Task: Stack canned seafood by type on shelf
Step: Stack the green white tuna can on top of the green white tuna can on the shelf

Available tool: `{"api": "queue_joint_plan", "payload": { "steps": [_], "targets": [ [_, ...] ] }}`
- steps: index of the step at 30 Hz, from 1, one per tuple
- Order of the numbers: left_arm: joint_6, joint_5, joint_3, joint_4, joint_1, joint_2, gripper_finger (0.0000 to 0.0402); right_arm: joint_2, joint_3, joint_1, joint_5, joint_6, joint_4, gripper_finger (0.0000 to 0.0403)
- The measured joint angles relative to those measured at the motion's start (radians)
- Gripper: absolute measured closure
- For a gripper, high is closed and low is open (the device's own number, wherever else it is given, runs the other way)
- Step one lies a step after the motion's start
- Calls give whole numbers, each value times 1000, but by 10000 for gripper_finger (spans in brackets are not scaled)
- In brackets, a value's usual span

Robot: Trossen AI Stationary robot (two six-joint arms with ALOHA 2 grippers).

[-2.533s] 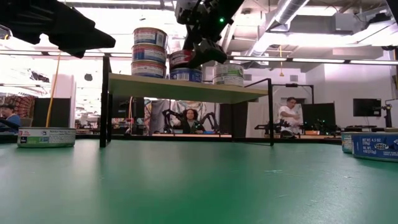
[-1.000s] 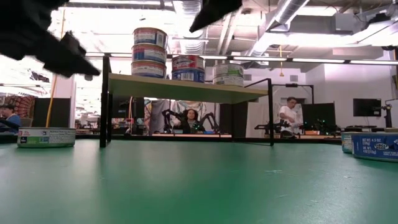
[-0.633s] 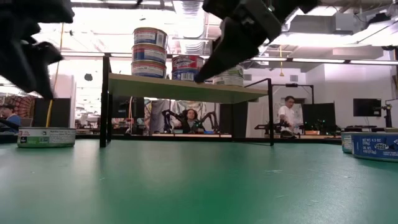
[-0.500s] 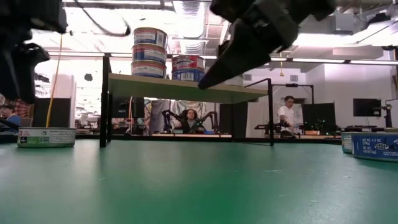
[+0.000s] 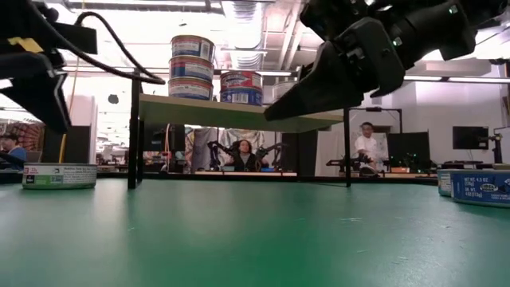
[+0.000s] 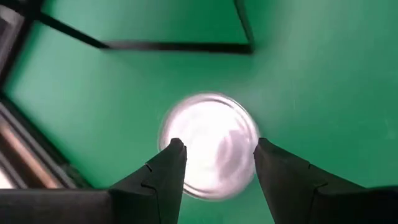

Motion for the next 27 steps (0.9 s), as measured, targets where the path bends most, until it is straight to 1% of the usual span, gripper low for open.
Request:
{"api": "queue_joint_plan", "payload": {
  "steps": [4,7,10,15,18,21,23,27],
  "targets": [
    [58,-21,0,-4,37,50,221,0,0,0,0,-2,-2,92],
    [102,-30,0,-5,58,119,221,0,0,3,0,-2,0,92],
    [108,-59,0,-43,67,187,221,0,0,7,0,-2,-1,92],
    [138,-43,0,-73,73,291,221,0,0,7,0,-3,-1,92],
    [184,-6,0,-28,73,340,221,0,0,6,0,-6,-2,92],
    [244,-4,2,27,70,361,221,0,0,6,0,-6,-2,92],
    [263,-28,5,65,67,363,222,0,0,6,0,-9,-4,92],
    [279,-93,43,190,67,362,222,0,0,6,0,-13,-4,92]
  ]
}}
